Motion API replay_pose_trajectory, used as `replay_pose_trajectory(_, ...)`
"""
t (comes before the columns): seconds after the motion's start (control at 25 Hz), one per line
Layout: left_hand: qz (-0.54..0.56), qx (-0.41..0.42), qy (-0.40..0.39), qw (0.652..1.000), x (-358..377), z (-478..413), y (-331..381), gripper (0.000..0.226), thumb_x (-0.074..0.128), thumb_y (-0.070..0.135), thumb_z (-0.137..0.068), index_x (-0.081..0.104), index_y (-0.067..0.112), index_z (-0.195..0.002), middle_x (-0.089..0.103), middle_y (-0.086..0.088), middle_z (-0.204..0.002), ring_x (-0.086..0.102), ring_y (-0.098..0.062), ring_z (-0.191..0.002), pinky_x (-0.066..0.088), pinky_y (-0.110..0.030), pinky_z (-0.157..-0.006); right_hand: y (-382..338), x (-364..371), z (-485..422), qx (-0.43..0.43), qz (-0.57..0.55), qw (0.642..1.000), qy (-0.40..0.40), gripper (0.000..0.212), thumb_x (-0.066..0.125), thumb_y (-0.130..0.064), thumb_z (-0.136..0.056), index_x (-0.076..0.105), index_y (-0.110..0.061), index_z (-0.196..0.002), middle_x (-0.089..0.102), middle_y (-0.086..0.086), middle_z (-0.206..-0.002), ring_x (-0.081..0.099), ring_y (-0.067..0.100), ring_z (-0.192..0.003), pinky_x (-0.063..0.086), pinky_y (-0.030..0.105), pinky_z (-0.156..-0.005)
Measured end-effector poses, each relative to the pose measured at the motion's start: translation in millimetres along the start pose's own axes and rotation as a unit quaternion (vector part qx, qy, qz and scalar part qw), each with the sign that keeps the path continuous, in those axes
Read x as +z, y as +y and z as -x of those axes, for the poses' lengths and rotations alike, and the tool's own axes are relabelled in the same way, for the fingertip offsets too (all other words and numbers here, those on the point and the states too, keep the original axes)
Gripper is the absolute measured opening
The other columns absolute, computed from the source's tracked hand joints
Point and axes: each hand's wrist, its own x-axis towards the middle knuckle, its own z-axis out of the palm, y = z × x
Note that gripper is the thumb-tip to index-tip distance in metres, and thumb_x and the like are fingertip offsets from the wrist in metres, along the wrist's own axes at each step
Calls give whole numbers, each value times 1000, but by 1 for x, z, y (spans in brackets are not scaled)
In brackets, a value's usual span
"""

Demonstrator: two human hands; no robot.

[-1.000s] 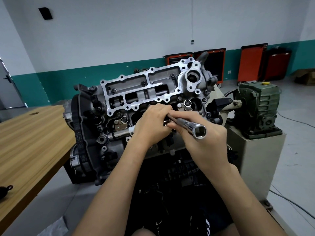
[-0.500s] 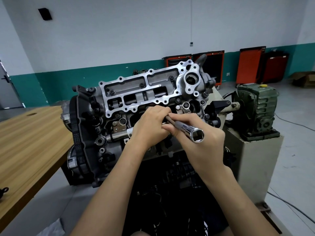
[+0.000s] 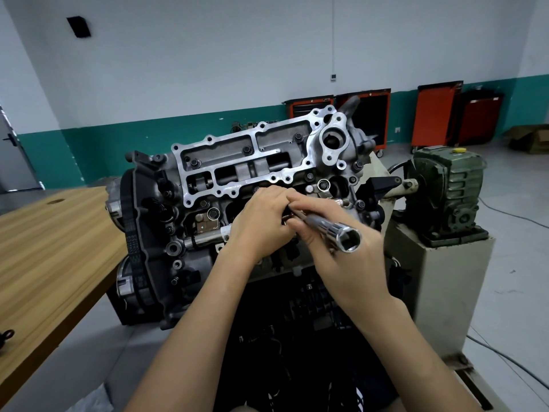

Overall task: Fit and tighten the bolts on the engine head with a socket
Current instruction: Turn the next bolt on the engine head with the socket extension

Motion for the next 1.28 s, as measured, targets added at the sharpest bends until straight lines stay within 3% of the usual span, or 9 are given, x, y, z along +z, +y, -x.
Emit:
replay_pose_trajectory(0.12, 2, 8, 1, 1000, -1, 0, 1, 8, 55, 17, -80, 56, 19, -88, 56, 10, -89, 35, -2, -83, 28, -6, -75, 1, 0, -2, -6, 10, 1000, -22, 24, 68, 10, -82, 68, 3, -106, 72, 8, -102, 66, 11, -93, 52, 19, -85)
replay_pose_trajectory(0.28, -30, 13, -21, 999, -1, -1, 1, 10, 57, 19, -80, 55, 14, -88, 55, 4, -90, 46, -18, -90, 32, -25, -75, 1, -2, -4, 2, 35, 999, 26, 21, 77, -8, -78, 72, -1, -97, 72, 9, -82, 67, 25, -68, 52, 28, -64)
replay_pose_trajectory(0.44, 1, 11, -3, 1000, -3, 1, 3, 14, 52, 16, -79, 58, 16, -92, 55, 7, -92, 39, -8, -90, 27, -12, -69, -1, 2, 1, -11, 27, 999, -30, 33, 65, 16, -81, 65, 6, -113, 69, 10, -111, 64, 14, -103, 48, 18, -94)
replay_pose_trajectory(0.52, -3, 13, -8, 1000, -3, 1, 4, 5, 55, 17, -81, 53, 17, -86, 53, 8, -88, 43, -13, -88, 27, -16, -68, 2, -2, -1, -18, 47, 999, -8, 30, 72, 13, -78, 69, 3, -105, 73, 8, -98, 66, 12, -89, 51, 15, -82)
replay_pose_trajectory(0.64, -24, 15, -20, 999, -2, 0, 3, 10, 56, 19, -80, 53, 12, -87, 56, 3, -88, 46, -19, -88, 33, -26, -74, 1, -4, -2, -8, 47, 998, 40, 24, 79, -13, -76, 72, -1, -95, 72, 9, -76, 65, 23, -62, 50, 29, -58)
replay_pose_trajectory(0.84, -3, 1, 3, 1000, -3, 2, 3, 12, 53, 17, -80, 57, 17, -92, 52, 12, -90, 34, 0, -83, 27, -11, -71, -2, 3, 3, -36, 27, 998, -32, 30, 66, 14, -82, 65, 7, -111, 70, 11, -108, 65, 15, -99, 52, 24, -89)
replay_pose_trajectory(1.04, -36, 14, -23, 999, -1, -2, 1, 12, 57, 18, -80, 55, 11, -90, 57, 1, -90, 47, -20, -90, 32, -25, -74, 1, -4, -3, -3, 20, 999, 39, 21, 78, -11, -80, 72, 0, -97, 73, 8, -81, 67, 23, -66, 52, 29, -61)
replay_pose_trajectory(1.2, -7, 1, -1, 1000, -1, 1, 1, 14, 54, 19, -81, 58, 17, -94, 53, 12, -94, 35, -3, -87, 23, -14, -69, -2, 0, 2, 0, -4, 999, -33, 25, 63, 5, -87, 65, 5, -112, 70, 9, -109, 65, 13, -101, 50, 20, -91)
replay_pose_trajectory(1.28, -8, 1, -3, 1000, -3, 1, 2, 11, 54, 18, -81, 58, 16, -92, 55, 10, -92, 36, -4, -85, 24, -15, -68, 1, 0, -1, -4, 22, 999, -27, 26, 70, 8, -81, 69, 3, -107, 73, 9, -98, 67, 14, -89, 52, 19, -81)
